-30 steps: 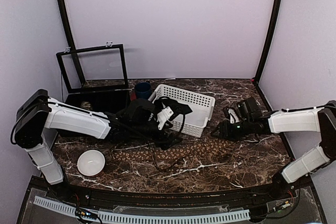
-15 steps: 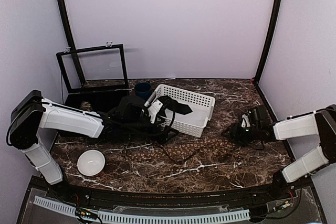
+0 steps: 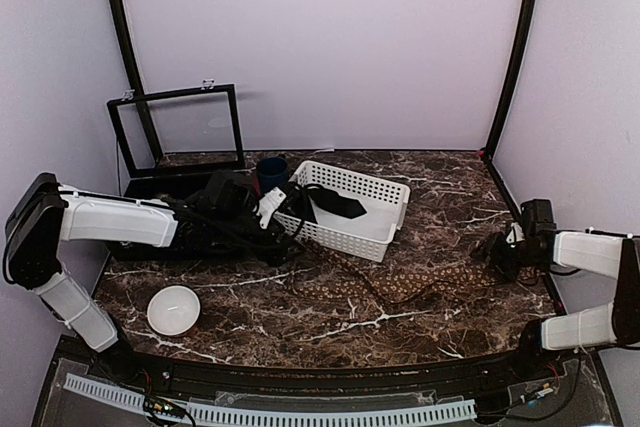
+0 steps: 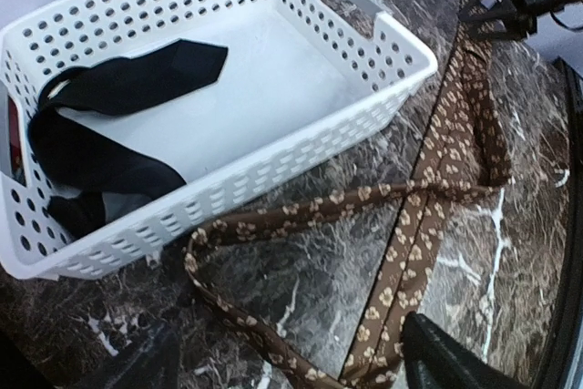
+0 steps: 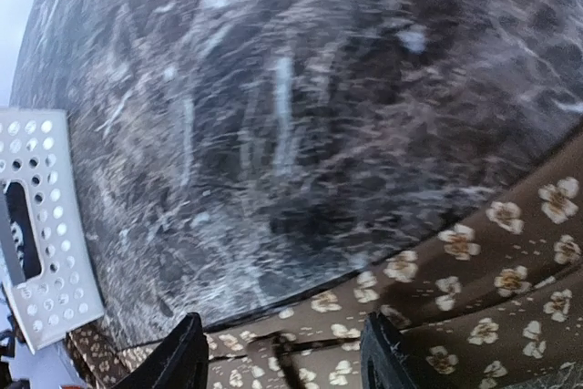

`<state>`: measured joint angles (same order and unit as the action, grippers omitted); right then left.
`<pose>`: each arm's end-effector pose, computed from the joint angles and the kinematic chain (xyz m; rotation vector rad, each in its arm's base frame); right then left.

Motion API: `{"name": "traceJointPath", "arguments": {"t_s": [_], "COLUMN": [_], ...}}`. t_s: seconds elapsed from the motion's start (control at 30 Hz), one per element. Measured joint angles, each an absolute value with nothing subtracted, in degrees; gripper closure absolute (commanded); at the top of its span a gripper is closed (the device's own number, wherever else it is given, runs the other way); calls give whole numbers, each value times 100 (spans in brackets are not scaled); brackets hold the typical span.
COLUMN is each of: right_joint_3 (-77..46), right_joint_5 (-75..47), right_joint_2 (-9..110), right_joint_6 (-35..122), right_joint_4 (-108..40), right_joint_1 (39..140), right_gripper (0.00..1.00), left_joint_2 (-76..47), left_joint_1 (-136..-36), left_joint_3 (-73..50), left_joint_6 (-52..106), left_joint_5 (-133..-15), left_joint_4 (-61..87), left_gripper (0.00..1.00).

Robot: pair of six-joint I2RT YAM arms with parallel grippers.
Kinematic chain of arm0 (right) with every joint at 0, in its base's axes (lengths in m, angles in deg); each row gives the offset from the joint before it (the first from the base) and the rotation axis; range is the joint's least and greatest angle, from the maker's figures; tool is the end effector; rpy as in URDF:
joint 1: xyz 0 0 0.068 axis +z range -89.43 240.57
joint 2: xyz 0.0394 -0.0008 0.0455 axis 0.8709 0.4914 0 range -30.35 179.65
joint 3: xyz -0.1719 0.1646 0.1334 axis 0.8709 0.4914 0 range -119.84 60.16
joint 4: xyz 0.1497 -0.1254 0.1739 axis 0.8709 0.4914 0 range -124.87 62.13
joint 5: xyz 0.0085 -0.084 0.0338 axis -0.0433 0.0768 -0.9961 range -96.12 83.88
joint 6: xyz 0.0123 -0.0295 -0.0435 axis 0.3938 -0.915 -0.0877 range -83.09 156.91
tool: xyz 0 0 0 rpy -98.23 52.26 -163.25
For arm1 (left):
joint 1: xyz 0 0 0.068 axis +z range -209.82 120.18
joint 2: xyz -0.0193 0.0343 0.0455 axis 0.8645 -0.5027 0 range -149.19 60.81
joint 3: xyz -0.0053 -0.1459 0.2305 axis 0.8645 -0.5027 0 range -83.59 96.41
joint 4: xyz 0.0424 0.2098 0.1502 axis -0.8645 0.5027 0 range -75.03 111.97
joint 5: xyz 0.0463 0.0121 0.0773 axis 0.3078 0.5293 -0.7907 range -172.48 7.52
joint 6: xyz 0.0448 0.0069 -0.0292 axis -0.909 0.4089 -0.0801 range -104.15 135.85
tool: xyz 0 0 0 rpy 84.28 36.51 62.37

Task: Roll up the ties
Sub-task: Flatten out the tie at the center of the board.

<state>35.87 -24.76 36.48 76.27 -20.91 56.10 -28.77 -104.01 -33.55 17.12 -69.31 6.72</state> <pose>0.1971 -0.0040 0.1448 0.8535 2.4666 0.6431 0.2367 -0.2414 0.2114 0.9289 1.9769 -0.7059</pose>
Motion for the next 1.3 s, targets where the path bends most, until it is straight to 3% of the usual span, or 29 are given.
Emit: {"name": "traceJointPath", "arguments": {"t_s": [0.2, 0.63, 0.9, 1.07, 1.2, 1.3], "right_joint_3": [3447, 3338, 3333, 3333, 3333, 3336], "right_joint_5": [-2994, -3643, -3730, -3746, -3743, -3743], "right_joint_2": [3403, 3857, 3934, 3934, 3934, 3936], "right_joint_6": [7255, 7170, 7174, 7174, 7168, 7166], "right_joint_4": [-2050, -2614, -2760, -2769, -2769, -2769], "right_joint_1": [5724, 6816, 6934, 6937, 6937, 6937], "right_gripper": [37, 36, 36, 37, 37, 37], "left_joint_2": [-2960, -4860, -5965, -6422, -6610, -6553], "left_joint_1": [-10466, -11122, -11122, -11096, -11030, -10988], "left_joint_3": [-3268, -1421, -518, 24, 387, 325], "left_joint_6": [499, -2145, -2622, -2687, -2803, -2886], "left_joint_5": [-6308, -6227, -6326, -6446, -6426, -6278], "left_joint_4": [1004, 1249, 1504, 1622, 1813, 1900], "left_gripper": [29, 30, 19, 17, 23, 32]}}
